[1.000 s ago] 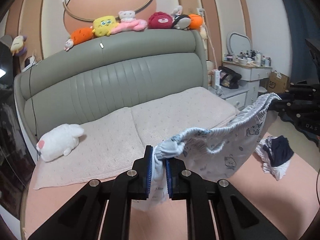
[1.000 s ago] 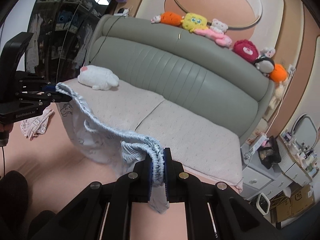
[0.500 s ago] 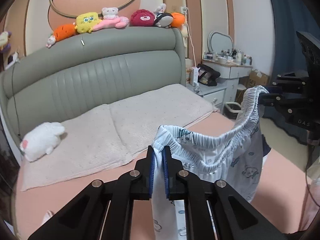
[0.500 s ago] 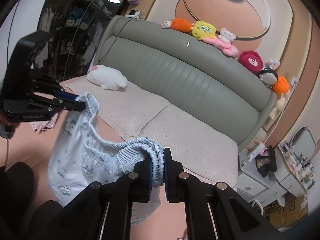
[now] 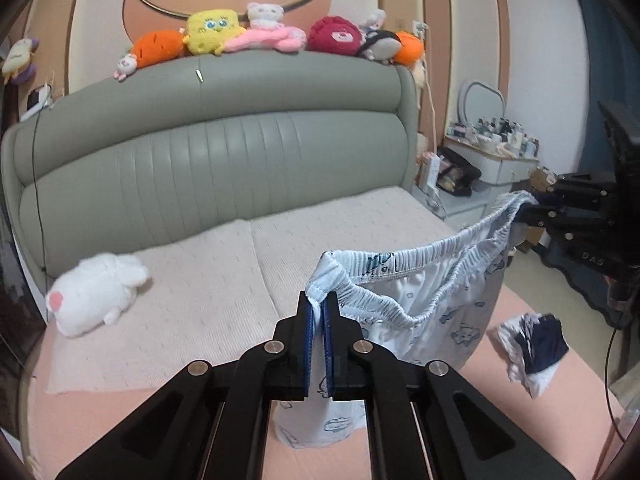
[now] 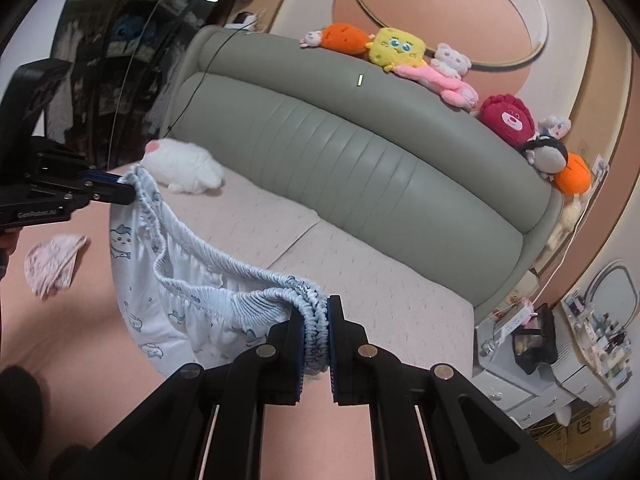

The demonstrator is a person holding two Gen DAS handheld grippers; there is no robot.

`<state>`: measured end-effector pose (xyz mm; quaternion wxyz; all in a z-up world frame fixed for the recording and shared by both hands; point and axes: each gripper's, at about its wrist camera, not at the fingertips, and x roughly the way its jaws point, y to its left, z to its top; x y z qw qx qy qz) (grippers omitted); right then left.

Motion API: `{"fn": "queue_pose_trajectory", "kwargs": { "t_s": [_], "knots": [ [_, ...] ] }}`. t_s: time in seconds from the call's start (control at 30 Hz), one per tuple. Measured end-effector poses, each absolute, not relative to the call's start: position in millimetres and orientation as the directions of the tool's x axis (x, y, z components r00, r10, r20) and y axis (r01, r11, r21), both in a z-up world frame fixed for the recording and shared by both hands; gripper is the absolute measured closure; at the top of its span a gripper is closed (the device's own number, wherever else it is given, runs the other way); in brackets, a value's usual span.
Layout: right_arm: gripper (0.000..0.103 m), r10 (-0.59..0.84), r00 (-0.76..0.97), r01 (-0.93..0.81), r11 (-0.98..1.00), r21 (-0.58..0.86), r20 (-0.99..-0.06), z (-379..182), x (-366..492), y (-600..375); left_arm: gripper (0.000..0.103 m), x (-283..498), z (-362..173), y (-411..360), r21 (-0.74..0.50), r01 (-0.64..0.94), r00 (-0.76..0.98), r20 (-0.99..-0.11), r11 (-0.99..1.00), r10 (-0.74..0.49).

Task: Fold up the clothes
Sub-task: 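Lift the pants, lay them folded on the bed, open both grippers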

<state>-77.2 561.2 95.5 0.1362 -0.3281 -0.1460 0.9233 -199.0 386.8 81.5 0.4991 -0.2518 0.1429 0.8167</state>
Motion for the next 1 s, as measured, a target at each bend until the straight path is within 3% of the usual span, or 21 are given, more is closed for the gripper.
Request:
{"fn": "queue_pose_trajectory", "kwargs": {
  "t_s": [0.17, 0.27, 0.4, 0.57, 0.7, 0.8, 1.0],
  "knots": [
    [0.096, 0.336, -0.78, -0.156, -0.922, -0.355, -0.528, 114, -100, 572, 0.099, -202, 99, 379, 0.049, -0.875, -0.431, -0.534, -0.482, 0.727],
    [0.096, 0.309, -0.756, -0.118, -0.932, -0.344, -0.577, 90, -88, 559, 0.099, -183, 75, 362, 0.078, -0.882, -0.422, -0.569, -0.465, 0.706],
    [0.096, 0.328, -0.665, -0.048, -0.915, -0.4, -0.671, -2, -49, 526, 0.099, -148, 0, 339, 0.124, -0.908, -0.373, -0.673, -0.399, 0.639],
    [0.096, 0.239, -0.432, 0.005, -0.964, -0.267, -0.87, -177, 3, 493, 0.099, -101, -149, 304, 0.142, -0.935, -0.282, -0.854, -0.325, 0.437],
    [0.096, 0.16, -0.305, -0.088, -0.986, -0.139, -0.939, -259, 31, 487, 0.099, -81, -223, 282, 0.097, -0.936, -0.215, -0.919, -0.338, 0.33],
    [0.096, 0.073, -0.327, -0.202, -0.979, -0.006, -0.942, -269, 47, 495, 0.099, -75, -241, 276, 0.042, -0.933, -0.162, -0.936, -0.359, 0.311],
    [0.092, 0.082, -0.349, -0.256, -0.967, 0.011, -0.934, -258, 49, 504, 0.097, -66, -218, 290, -0.086, -0.928, -0.08, -0.905, -0.362, 0.419]
  ]
}}
